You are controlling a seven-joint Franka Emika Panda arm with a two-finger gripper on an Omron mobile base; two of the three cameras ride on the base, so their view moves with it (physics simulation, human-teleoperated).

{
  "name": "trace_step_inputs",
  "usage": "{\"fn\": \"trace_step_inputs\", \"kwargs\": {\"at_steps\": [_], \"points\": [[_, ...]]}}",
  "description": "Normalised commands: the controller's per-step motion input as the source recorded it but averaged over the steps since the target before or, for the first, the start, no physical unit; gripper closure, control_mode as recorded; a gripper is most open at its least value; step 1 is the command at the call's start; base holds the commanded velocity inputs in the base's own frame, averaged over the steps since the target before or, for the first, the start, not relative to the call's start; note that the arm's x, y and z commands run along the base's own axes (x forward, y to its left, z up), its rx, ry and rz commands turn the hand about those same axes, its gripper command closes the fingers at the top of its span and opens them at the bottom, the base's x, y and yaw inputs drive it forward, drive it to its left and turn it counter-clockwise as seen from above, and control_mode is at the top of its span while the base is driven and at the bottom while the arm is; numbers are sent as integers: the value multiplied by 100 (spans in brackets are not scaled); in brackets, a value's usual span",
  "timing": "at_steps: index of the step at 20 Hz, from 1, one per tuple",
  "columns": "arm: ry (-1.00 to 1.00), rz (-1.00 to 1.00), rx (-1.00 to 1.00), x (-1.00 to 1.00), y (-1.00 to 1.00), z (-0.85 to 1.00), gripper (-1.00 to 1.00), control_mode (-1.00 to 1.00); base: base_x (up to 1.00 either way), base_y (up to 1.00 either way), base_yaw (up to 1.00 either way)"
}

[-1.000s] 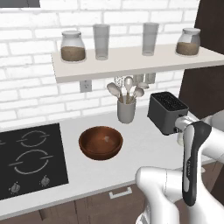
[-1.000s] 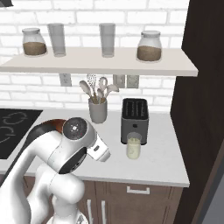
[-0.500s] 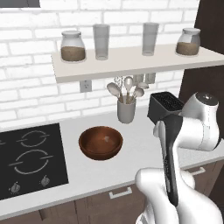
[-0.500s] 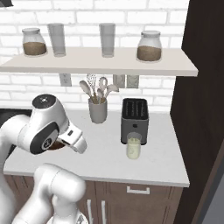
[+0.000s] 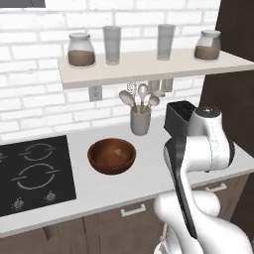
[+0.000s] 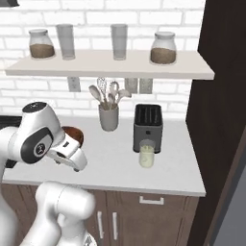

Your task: Grab a lemon wedge from the fridge and one ice cube from the ice bowl, and put them in the glass of lemonade.

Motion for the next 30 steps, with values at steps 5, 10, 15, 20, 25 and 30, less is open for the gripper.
{"fn": "trace_step_inputs", "kwargs": {"at_steps": [5, 10, 15, 20, 25, 30], "points": [[0, 0, 0, 0, 0, 0, -100, 100, -84, 0, 4], [0, 0, 0, 0, 0, 0, -100, 100, -71, -42, 3], [0, 0, 0, 0, 0, 0, -100, 100, -32, -98, 0], [0, 0, 0, 0, 0, 0, -100, 100, -11, -100, 0], [0, 0, 0, 0, 0, 0, -100, 100, -12, -99, 0], [0, 0, 0, 0, 0, 0, -100, 100, -20, -98, 0]]}}
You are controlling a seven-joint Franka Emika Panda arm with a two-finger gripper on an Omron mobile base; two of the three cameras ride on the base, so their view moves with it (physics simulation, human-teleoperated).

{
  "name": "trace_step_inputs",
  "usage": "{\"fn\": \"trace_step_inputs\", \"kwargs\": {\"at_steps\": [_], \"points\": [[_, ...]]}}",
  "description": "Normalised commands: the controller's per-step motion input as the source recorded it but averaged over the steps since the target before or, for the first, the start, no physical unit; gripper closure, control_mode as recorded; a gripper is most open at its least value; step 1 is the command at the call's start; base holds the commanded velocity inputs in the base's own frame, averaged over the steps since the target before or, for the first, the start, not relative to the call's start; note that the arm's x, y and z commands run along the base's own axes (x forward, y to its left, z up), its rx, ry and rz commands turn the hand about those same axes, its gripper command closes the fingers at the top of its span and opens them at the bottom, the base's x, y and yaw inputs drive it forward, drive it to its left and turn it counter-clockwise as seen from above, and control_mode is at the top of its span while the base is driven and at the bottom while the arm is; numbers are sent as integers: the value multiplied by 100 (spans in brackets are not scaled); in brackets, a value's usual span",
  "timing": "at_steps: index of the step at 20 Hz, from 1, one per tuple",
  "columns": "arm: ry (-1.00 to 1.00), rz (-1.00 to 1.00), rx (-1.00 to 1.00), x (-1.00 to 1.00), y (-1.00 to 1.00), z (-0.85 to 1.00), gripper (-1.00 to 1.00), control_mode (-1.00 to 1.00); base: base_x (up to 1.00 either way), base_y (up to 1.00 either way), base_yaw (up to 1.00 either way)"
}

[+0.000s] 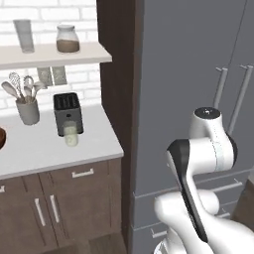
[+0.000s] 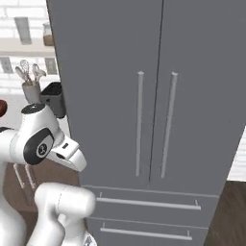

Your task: Grab a lemon wedge from the fridge and one ice cube from the ice bowl, and put them in the glass of lemonade.

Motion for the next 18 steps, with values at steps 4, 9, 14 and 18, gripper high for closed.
{"fn": "trace_step_inputs", "kwargs": {"at_steps": [4, 9, 14, 18], "points": [[0, 0, 0, 0, 0, 0, -100, 100, -19, -92, 0], [0, 0, 0, 0, 0, 0, -100, 100, -13, -70, 1], [0, 0, 0, 0, 0, 0, -100, 100, -11, -21, 4], [0, 0, 0, 0, 0, 0, -100, 100, -36, 0, 10]]}}
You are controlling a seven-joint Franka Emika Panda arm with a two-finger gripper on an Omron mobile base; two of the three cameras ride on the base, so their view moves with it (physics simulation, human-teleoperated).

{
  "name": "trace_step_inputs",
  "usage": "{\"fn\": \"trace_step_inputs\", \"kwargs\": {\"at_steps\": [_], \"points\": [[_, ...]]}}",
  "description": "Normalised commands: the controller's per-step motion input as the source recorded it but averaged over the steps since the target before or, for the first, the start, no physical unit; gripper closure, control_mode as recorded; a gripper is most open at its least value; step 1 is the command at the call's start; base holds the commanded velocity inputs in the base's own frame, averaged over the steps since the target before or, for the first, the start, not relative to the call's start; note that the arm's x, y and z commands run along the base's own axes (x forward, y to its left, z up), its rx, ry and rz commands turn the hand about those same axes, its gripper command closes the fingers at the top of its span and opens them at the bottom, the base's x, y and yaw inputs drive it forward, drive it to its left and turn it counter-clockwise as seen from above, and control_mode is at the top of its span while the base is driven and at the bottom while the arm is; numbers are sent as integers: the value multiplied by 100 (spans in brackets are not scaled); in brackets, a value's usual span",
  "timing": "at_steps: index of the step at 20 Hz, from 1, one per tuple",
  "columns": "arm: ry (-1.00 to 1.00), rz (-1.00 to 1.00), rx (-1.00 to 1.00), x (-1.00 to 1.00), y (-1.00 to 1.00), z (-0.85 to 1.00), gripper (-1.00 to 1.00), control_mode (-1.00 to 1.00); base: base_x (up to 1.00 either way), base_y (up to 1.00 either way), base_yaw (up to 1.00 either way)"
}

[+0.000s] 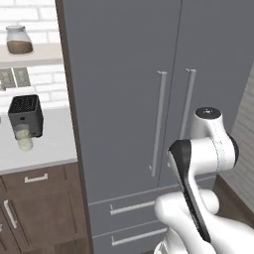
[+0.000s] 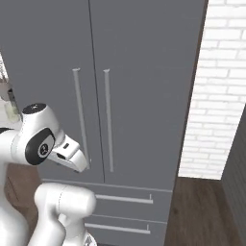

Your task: Grab a lemon wedge from the fridge and one ice cube from the ice bowl, and put them in the glass of lemonade.

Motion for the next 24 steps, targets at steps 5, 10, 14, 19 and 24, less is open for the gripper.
{"fn": "trace_step_inputs", "kwargs": {"at_steps": [5, 10, 14, 19, 24], "points": [[0, 0, 0, 0, 0, 0, -100, 100, -63, -5, 7], [0, 0, 0, 0, 0, 0, -100, 100, -52, -10, 3], [0, 0, 0, 0, 0, 0, -100, 100, -14, 0, 0], [0, 0, 0, 0, 0, 0, -100, -100, 0, 0, 0], [0, 0, 0, 0, 1, 0, -100, -100, 0, 0, 0]]}}
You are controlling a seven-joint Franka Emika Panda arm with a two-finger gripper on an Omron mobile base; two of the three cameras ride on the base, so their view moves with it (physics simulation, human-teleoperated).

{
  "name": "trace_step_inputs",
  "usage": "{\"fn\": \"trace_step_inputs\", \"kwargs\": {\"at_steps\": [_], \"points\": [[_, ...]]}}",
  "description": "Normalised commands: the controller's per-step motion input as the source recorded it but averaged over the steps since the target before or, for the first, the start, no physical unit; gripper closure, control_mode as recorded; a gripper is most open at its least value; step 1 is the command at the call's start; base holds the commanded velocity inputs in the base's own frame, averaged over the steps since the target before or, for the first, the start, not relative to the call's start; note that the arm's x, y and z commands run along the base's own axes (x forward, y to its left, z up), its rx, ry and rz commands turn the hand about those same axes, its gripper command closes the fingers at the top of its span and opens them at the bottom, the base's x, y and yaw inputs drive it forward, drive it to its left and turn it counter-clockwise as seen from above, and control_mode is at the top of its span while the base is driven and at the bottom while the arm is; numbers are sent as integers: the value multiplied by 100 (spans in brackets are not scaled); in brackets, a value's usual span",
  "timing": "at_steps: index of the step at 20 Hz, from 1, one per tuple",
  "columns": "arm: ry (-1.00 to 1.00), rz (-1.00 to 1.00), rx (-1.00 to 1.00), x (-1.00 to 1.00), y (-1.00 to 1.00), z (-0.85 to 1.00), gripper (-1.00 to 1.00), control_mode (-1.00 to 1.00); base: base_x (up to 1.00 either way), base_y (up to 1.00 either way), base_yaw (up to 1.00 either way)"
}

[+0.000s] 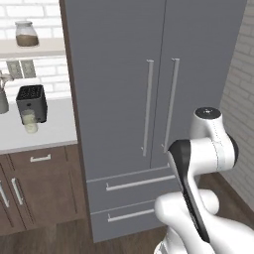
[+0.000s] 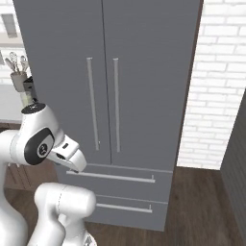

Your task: Grab a lemon wedge from the fridge and one ice cube from the ice bowl, and put them in the glass of lemonade.

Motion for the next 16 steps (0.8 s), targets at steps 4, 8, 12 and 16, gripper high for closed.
{"fn": "trace_step_inputs", "kwargs": {"at_steps": [4, 8, 12, 16], "points": [[0, 0, 0, 0, 2, 0, -100, -100, 0, 0, 0], [0, 0, 0, 0, 0, 0, -100, -100, 0, 0, 0], [0, 0, 0, 0, 0, -1, -100, -100, 0, 0, 0], [-13, 0, 0, 0, -5, -8, -100, -100, 0, 0, 0]]}}
